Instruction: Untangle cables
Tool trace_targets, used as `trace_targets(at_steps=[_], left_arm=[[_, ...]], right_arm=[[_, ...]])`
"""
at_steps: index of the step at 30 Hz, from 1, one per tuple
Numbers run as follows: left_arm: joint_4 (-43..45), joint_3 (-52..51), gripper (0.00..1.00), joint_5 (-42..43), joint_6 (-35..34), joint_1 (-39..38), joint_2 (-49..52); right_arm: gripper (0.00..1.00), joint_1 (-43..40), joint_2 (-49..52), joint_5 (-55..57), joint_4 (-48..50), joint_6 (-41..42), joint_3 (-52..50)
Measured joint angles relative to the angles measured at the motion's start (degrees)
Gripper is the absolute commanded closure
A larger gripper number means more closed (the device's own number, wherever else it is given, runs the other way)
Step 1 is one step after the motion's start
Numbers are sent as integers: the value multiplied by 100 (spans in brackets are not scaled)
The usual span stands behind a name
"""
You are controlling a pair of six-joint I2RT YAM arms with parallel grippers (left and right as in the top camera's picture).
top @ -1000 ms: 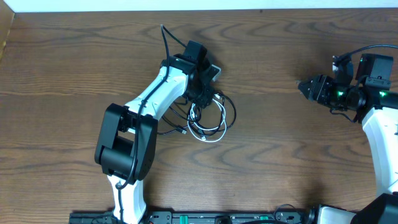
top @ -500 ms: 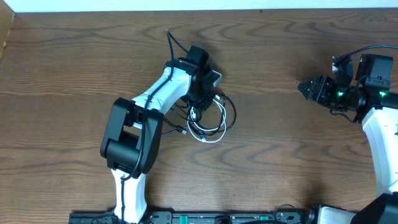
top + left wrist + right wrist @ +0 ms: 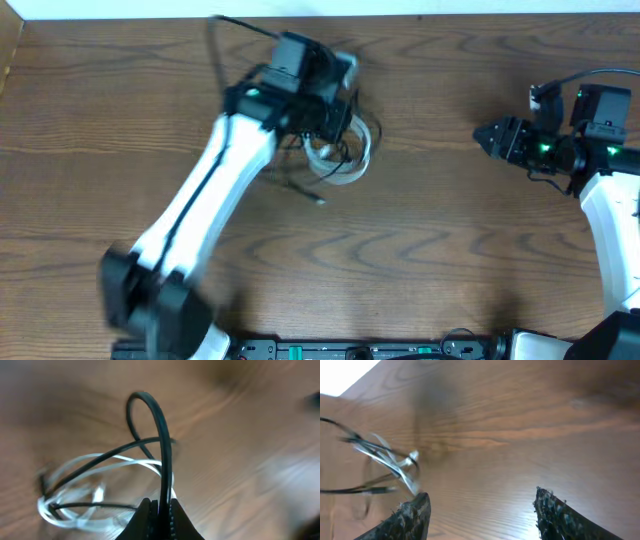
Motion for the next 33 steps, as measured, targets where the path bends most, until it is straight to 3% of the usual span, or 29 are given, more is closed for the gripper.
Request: trace_targets(at_steps=[7,25,33], left_arm=[[94,92,93,164,-487,-4,-1047],[577,90,92,166,-1217,-4,-1633],[544,90,93,168,-1364,-4,-1641]], right_arm=[[36,721,0,-680,656,-57,0],[30,2168,315,-1056,1075,-909,0],[32,2597,638,-1226,1902,-1377,0]])
